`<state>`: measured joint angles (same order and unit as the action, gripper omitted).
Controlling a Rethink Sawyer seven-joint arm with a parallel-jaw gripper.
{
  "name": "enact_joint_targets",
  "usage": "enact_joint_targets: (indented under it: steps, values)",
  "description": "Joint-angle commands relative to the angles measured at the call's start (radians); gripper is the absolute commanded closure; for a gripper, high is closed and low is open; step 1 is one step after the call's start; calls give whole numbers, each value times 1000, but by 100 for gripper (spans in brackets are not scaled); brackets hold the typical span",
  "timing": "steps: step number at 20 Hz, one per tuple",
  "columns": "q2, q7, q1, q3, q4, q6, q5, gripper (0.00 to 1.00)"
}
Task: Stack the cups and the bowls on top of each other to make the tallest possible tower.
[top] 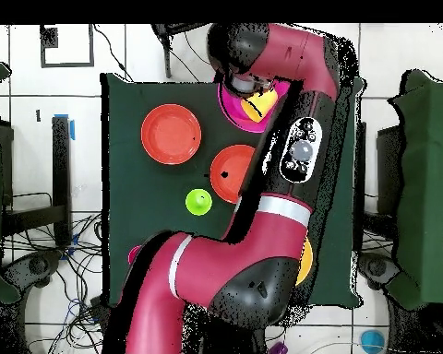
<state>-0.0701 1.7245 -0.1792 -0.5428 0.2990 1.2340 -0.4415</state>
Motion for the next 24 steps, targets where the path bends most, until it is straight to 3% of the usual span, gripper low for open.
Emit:
enact_joint_targets:
  steps: [1,13,24]
  values:
    - [23,-382,-20,119,66,71,76,0]
    - [42,-504,-31,179,154,49,107,0]
    - [194,-639,-56,263,414,-21,185,0]
